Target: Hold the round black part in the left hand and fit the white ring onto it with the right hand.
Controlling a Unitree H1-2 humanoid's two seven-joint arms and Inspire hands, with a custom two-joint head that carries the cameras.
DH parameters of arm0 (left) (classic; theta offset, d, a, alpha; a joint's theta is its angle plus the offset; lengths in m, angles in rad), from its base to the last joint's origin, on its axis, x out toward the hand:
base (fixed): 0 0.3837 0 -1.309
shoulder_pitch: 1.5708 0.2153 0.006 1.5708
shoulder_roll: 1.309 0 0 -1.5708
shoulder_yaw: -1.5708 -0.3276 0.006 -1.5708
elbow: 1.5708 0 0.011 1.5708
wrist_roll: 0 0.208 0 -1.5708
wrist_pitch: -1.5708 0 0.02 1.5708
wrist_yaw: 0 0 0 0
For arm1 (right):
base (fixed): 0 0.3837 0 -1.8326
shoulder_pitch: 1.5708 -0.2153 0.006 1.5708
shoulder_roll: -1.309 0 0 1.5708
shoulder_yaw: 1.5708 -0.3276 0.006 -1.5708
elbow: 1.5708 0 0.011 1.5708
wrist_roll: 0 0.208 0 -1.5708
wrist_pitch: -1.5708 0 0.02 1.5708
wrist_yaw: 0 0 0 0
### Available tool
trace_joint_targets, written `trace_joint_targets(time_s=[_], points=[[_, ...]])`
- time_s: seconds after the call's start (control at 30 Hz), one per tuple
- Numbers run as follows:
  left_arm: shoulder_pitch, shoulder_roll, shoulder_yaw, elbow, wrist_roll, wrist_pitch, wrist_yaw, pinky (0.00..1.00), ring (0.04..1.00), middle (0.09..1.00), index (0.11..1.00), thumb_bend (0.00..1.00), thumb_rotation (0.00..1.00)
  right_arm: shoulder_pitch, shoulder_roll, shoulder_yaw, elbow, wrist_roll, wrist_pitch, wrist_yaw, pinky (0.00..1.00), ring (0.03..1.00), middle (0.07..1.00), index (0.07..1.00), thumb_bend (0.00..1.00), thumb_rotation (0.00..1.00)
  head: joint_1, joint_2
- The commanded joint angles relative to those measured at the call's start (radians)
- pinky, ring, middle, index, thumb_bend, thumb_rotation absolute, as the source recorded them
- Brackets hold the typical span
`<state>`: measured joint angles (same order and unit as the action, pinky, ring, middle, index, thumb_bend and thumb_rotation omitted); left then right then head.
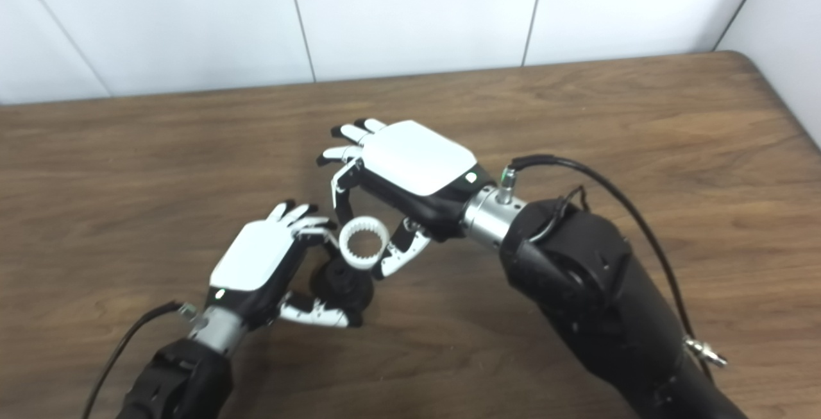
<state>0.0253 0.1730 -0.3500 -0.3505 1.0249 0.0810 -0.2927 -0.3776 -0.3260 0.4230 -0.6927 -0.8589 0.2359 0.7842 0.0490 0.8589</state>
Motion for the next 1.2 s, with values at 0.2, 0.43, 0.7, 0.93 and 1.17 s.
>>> trace_joint_targets(time_s=[0.2, 0.43, 0.7, 0.93, 1.17], points=[[-0.037, -0.039, -0.016, -0.043, 0.057, 0.038, -0.033, 1.0, 0.939, 0.813, 0.488, 0.52, 0.06, -0.031, -0.002, -0.027, -0.001, 0.044, -0.056, 0.002, 1.0, 0.97, 0.875, 0.486, 0.52, 0.14, 0.034, 0.049], [-0.042, -0.053, -0.013, -0.048, 0.064, 0.043, -0.036, 1.0, 0.938, 0.809, 0.487, 0.52, 0.06, -0.026, -0.002, -0.032, 0.061, 0.061, -0.092, -0.02, 1.0, 0.97, 0.881, 0.486, 0.52, 0.14, 0.043, 0.071], [-0.042, -0.052, -0.006, -0.064, 0.055, 0.055, -0.049, 1.0, 0.939, 0.812, 0.487, 0.52, 0.06, -0.019, 0.011, -0.03, 0.116, 0.041, -0.122, -0.039, 1.0, 0.975, 0.89, 0.486, 0.52, 0.14, 0.031, 0.075], [-0.041, -0.046, -0.002, -0.064, 0.05, 0.049, -0.048, 1.0, 0.937, 0.812, 0.487, 0.52, 0.06, -0.01, 0.026, -0.032, 0.161, 0.03, -0.148, -0.072, 1.0, 0.978, 0.891, 0.486, 0.52, 0.14, 0.029, 0.075], [-0.044, -0.045, -0.002, -0.063, 0.045, 0.05, -0.051, 1.0, 0.938, 0.814, 0.487, 0.52, 0.06, -0.003, 0.035, -0.026, 0.182, 0.021, -0.155, -0.086, 1.0, 0.983, 0.893, 0.486, 0.52, 0.14, 0.023, 0.073]])
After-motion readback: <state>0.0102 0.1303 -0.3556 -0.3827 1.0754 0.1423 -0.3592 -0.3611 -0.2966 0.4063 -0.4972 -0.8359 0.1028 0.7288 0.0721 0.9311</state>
